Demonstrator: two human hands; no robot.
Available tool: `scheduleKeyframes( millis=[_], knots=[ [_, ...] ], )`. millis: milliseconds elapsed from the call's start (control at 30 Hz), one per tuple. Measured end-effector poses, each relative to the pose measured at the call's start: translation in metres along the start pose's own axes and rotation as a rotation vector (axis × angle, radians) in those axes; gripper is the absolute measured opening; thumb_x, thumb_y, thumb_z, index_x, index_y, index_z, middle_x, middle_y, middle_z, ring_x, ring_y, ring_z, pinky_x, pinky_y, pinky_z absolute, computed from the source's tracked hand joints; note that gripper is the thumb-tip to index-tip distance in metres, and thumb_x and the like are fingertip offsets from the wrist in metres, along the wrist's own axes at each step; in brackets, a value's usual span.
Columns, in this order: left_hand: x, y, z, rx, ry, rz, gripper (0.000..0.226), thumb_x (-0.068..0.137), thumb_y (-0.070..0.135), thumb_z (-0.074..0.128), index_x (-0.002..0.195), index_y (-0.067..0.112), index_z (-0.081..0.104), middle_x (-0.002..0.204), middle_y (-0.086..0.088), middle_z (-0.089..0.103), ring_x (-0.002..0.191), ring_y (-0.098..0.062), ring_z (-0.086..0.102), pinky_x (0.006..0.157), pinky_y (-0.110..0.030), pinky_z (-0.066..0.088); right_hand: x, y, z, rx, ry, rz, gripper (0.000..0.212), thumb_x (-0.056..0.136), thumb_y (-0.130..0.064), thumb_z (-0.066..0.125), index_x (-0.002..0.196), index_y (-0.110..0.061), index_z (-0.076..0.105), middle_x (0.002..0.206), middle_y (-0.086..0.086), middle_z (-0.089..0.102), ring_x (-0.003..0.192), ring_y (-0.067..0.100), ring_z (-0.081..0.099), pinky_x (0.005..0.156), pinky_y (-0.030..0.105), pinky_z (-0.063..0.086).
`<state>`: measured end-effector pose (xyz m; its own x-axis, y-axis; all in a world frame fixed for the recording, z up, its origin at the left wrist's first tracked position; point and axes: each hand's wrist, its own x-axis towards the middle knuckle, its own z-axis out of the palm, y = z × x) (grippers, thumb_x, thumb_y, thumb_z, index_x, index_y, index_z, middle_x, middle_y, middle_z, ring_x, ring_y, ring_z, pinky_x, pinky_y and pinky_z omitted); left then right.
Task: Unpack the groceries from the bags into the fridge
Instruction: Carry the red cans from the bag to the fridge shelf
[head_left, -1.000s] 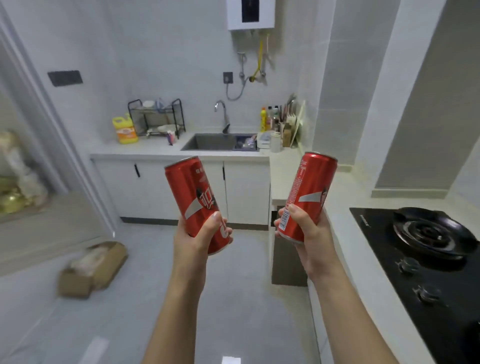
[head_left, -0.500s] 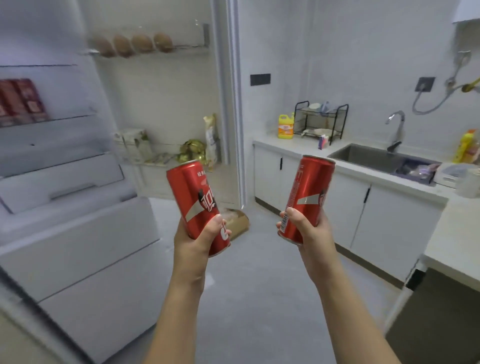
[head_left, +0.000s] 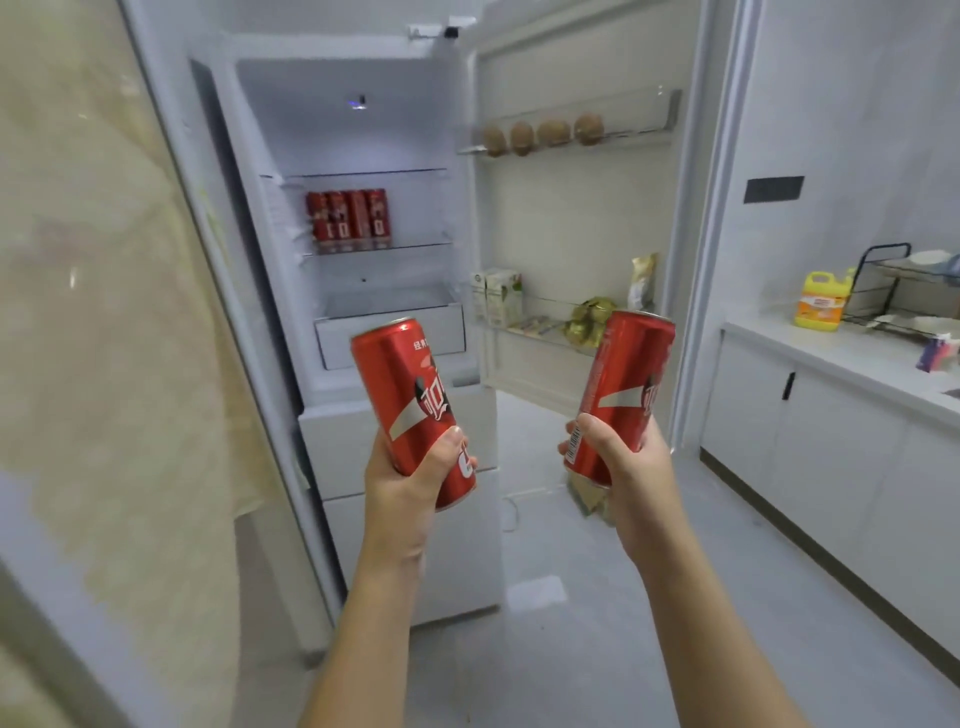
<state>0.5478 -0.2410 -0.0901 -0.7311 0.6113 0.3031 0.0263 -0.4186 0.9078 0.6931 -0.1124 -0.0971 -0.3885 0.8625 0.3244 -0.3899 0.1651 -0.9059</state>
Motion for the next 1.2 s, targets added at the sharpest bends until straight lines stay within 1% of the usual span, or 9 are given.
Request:
scheduleKeyframes(
  millis=[133, 200, 333, 500, 700, 900, 1033, 1133, 1200],
  knots=[
    [0.005, 0.016, -0.030, 0.030, 0.035, 0.062, 0.062, 0.064, 0.039, 0.080, 0.121, 0.029, 0.058, 0.110, -0.013, 0.069, 0.099, -0.035, 0.068, 0.081, -0.043, 0.060, 0.001, 0.000, 0.041, 0.042, -0.078, -0.006, 0.042, 0.073, -0.032, 0.072, 0.112, -0.032, 0.056, 0.100, 0.005, 0.069, 0.086, 0.021, 0.072, 0.067, 0.027, 0.057],
    [0.009, 0.022, -0.042, 0.018, 0.056, 0.087, 0.067, 0.059, 0.045, 0.081, 0.120, 0.028, 0.058, 0.109, -0.014, 0.068, 0.097, -0.035, 0.068, 0.076, -0.041, 0.060, -0.001, 0.000, 0.058, 0.050, -0.104, -0.013, 0.042, 0.073, -0.031, 0.072, 0.111, -0.032, 0.056, 0.098, 0.003, 0.069, 0.084, 0.019, 0.072, 0.066, 0.026, 0.057],
    [0.018, 0.030, -0.059, -0.018, 0.075, 0.124, 0.070, 0.058, 0.046, 0.080, 0.120, 0.022, 0.058, 0.108, -0.018, 0.066, 0.096, -0.039, 0.067, 0.069, -0.035, 0.059, -0.002, -0.002, 0.082, 0.045, -0.127, -0.015, 0.042, 0.071, -0.031, 0.072, 0.111, -0.029, 0.056, 0.097, 0.004, 0.070, 0.083, 0.018, 0.072, 0.066, 0.025, 0.056],
    [0.029, 0.034, -0.075, -0.009, 0.045, 0.145, 0.055, 0.059, 0.047, 0.080, 0.109, 0.033, 0.063, 0.102, -0.013, 0.069, 0.092, -0.036, 0.069, 0.069, -0.033, 0.059, -0.003, 0.001, 0.103, 0.040, -0.134, -0.028, 0.038, 0.072, -0.029, 0.071, 0.108, -0.030, 0.058, 0.091, -0.004, 0.072, 0.082, 0.019, 0.072, 0.065, 0.024, 0.056],
    [0.045, 0.036, -0.088, 0.000, 0.030, 0.155, 0.054, 0.059, 0.048, 0.079, 0.109, 0.036, 0.061, 0.104, -0.011, 0.069, 0.094, -0.034, 0.069, 0.070, -0.031, 0.059, 0.002, 0.006, 0.126, 0.028, -0.134, -0.027, 0.047, 0.071, -0.032, 0.071, 0.115, -0.025, 0.056, 0.100, 0.008, 0.069, 0.084, 0.023, 0.072, 0.066, 0.025, 0.056],
    [0.066, 0.043, -0.100, 0.037, 0.012, 0.186, 0.054, 0.061, 0.049, 0.078, 0.111, 0.038, 0.061, 0.104, -0.006, 0.069, 0.095, -0.032, 0.069, 0.072, -0.033, 0.060, 0.016, 0.008, 0.146, 0.029, -0.149, -0.071, 0.044, 0.072, -0.028, 0.071, 0.113, -0.025, 0.057, 0.097, 0.010, 0.069, 0.080, 0.023, 0.072, 0.066, 0.027, 0.057],
    [0.086, 0.049, -0.106, 0.087, 0.009, 0.220, 0.051, 0.070, 0.039, 0.078, 0.117, 0.036, 0.059, 0.104, -0.001, 0.069, 0.096, -0.031, 0.069, 0.079, -0.041, 0.060, 0.034, 0.002, 0.164, 0.012, -0.166, -0.115, 0.040, 0.072, -0.026, 0.071, 0.110, -0.025, 0.058, 0.094, 0.009, 0.070, 0.078, 0.022, 0.072, 0.063, 0.025, 0.056],
    [0.103, 0.059, -0.107, 0.114, 0.001, 0.260, 0.043, 0.072, 0.036, 0.077, 0.111, 0.042, 0.060, 0.100, 0.003, 0.070, 0.093, -0.029, 0.070, 0.078, -0.039, 0.061, 0.051, -0.005, 0.178, 0.001, -0.181, -0.150, 0.038, 0.071, -0.024, 0.071, 0.107, -0.024, 0.058, 0.088, 0.008, 0.071, 0.076, 0.024, 0.072, 0.063, 0.029, 0.058],
    [0.115, 0.066, -0.106, 0.137, 0.001, 0.283, 0.046, 0.071, 0.038, 0.077, 0.113, 0.040, 0.059, 0.101, 0.002, 0.070, 0.093, -0.027, 0.070, 0.076, -0.035, 0.061, 0.064, -0.009, 0.188, -0.009, -0.191, -0.166, 0.038, 0.071, -0.023, 0.072, 0.106, -0.023, 0.059, 0.085, 0.003, 0.071, 0.078, 0.026, 0.072, 0.067, 0.038, 0.061]
  ],
)
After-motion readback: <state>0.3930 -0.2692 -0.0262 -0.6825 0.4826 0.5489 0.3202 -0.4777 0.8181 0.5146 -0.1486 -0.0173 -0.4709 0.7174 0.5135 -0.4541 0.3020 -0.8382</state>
